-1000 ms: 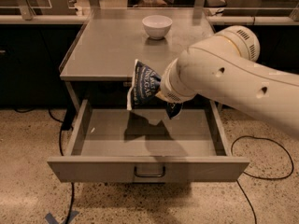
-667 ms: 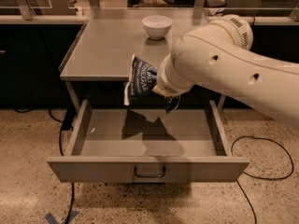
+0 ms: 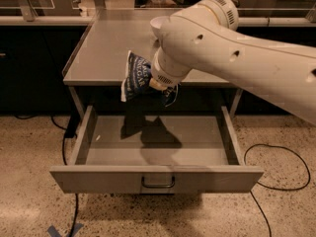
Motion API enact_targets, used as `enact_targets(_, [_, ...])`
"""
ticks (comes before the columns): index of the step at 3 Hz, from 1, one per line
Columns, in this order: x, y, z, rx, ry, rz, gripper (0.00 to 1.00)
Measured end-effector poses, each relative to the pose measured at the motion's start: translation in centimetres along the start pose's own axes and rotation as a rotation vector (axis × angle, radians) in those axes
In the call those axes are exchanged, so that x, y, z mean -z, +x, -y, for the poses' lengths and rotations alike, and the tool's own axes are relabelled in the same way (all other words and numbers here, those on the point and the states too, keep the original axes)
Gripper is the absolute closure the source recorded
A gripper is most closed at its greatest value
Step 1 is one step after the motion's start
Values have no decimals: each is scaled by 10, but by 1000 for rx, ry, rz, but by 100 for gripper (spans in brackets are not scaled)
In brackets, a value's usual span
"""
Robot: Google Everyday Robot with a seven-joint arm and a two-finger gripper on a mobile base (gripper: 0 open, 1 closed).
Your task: Pick blue chip bag from top drawer and place on counter
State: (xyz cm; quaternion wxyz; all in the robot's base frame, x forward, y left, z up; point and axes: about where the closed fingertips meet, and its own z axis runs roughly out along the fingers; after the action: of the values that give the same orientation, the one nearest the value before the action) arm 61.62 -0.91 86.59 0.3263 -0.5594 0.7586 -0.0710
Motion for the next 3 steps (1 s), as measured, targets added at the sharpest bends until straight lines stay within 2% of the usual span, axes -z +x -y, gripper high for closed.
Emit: enact_targets(3, [-36, -38, 18, 6, -34, -23, 100])
